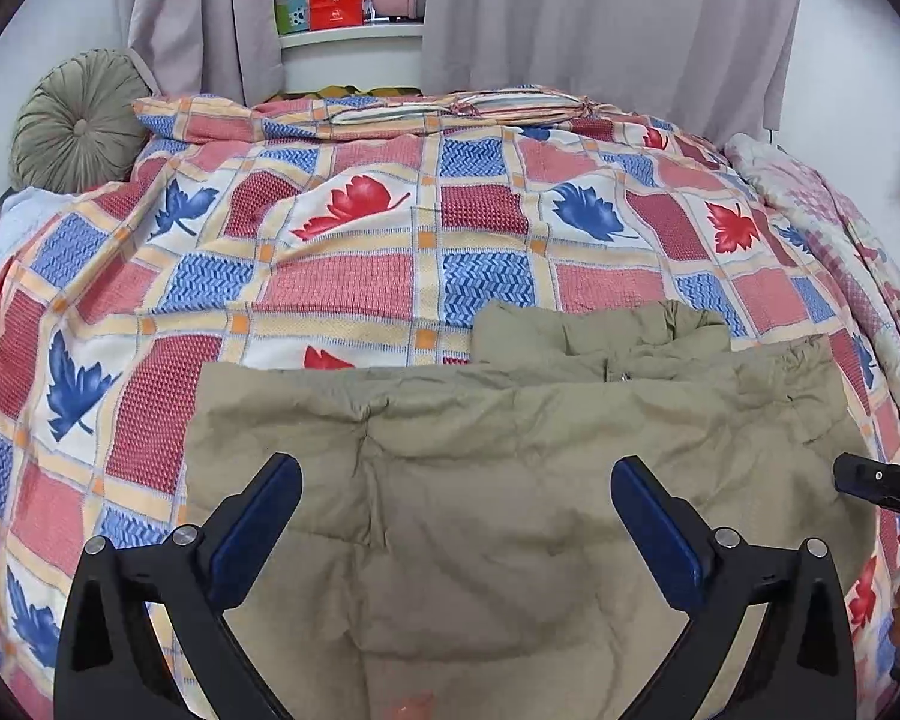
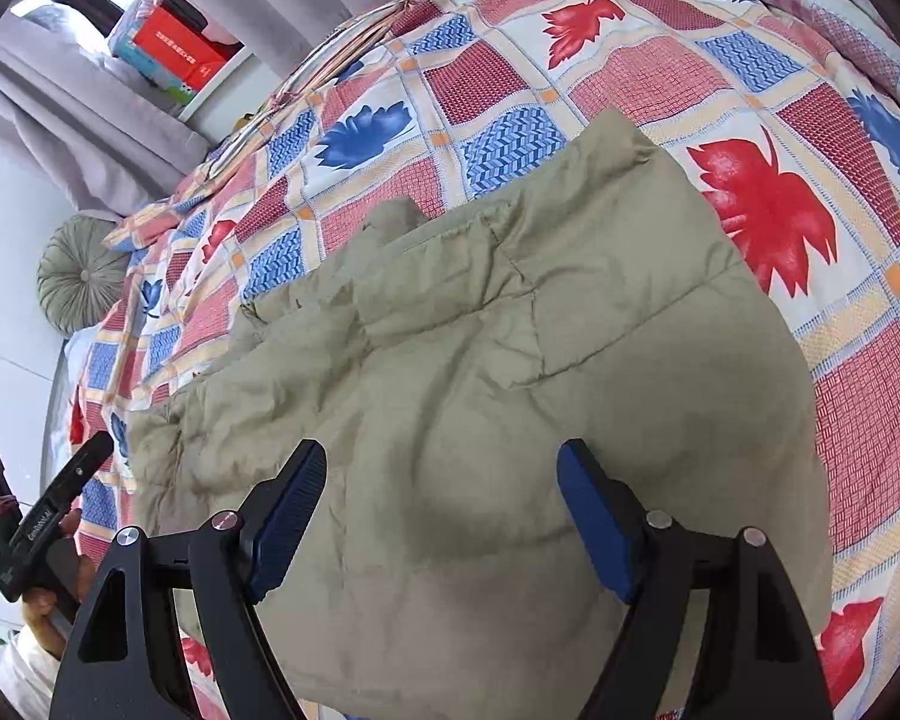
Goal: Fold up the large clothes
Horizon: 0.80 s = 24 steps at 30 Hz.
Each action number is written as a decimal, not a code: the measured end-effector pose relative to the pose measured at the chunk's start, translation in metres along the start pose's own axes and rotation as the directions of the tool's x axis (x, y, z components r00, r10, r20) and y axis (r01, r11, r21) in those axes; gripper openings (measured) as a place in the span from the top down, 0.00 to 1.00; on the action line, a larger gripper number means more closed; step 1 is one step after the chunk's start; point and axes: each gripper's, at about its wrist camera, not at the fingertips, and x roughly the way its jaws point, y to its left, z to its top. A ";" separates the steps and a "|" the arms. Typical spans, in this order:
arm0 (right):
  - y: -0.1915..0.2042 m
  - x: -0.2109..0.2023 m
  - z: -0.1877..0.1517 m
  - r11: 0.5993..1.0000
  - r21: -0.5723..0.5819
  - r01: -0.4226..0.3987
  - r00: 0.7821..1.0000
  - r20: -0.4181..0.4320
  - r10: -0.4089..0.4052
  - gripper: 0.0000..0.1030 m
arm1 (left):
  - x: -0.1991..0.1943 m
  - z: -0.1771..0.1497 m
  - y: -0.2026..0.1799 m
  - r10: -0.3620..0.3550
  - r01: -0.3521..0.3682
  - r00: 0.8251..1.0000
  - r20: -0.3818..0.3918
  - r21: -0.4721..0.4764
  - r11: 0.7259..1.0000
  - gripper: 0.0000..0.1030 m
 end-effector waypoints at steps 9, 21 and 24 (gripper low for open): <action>-0.017 -0.034 -0.049 0.992 0.092 -0.087 0.996 -0.001 0.087 0.21 | -0.026 -0.092 0.033 -0.150 0.121 0.981 -0.121 -0.219 0.968 0.00; -0.102 -0.047 -0.132 0.858 0.466 -0.215 0.974 0.042 0.221 0.20 | 0.001 -0.193 0.078 -0.388 0.235 0.913 -0.126 -0.616 0.752 0.00; -0.114 -0.032 -0.137 0.812 0.523 -0.259 0.962 0.063 0.266 0.20 | 0.018 -0.191 0.081 -0.391 0.235 0.914 -0.105 -0.649 0.724 0.00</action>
